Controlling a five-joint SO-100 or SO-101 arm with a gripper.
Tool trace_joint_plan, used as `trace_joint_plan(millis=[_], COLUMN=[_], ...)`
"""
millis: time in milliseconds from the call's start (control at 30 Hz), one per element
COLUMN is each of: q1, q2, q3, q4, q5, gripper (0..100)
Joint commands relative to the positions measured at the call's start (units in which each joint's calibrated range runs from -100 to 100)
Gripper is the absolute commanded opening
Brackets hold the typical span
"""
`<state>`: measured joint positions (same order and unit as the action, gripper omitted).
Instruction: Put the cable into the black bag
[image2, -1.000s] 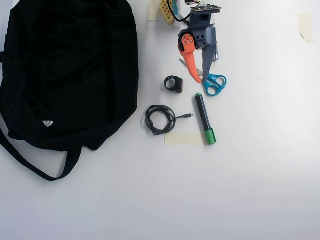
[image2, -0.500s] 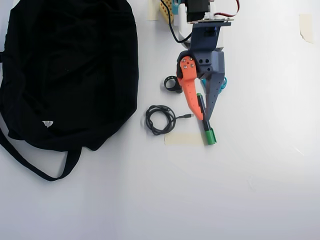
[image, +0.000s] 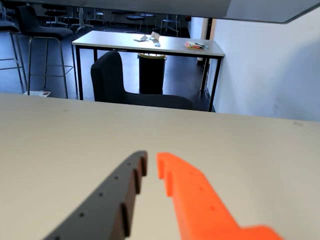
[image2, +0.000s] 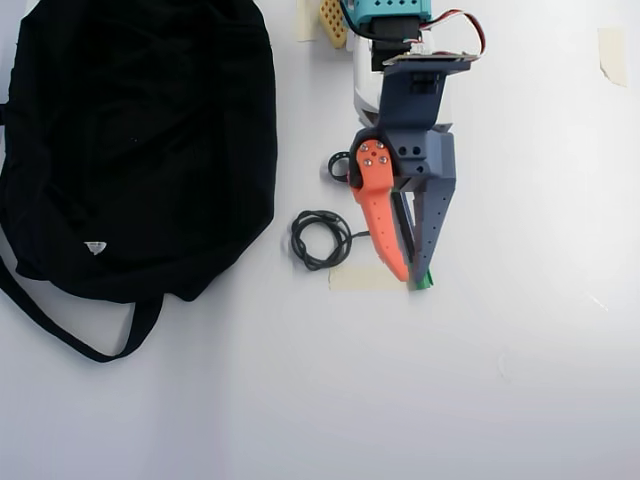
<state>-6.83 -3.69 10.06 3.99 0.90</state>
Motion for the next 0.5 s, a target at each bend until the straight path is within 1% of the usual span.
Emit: trace_joint_plan(millis=[0,400,467], q1=[0.18,-0.8,-2.22], q2=[-1.2,-1.53,-1.62], q3=[-2.16,0.72,0.72], q4=[0.49,0.4,0.4], q5=[0.3,-0.22,-0.22], gripper=[3,3,3])
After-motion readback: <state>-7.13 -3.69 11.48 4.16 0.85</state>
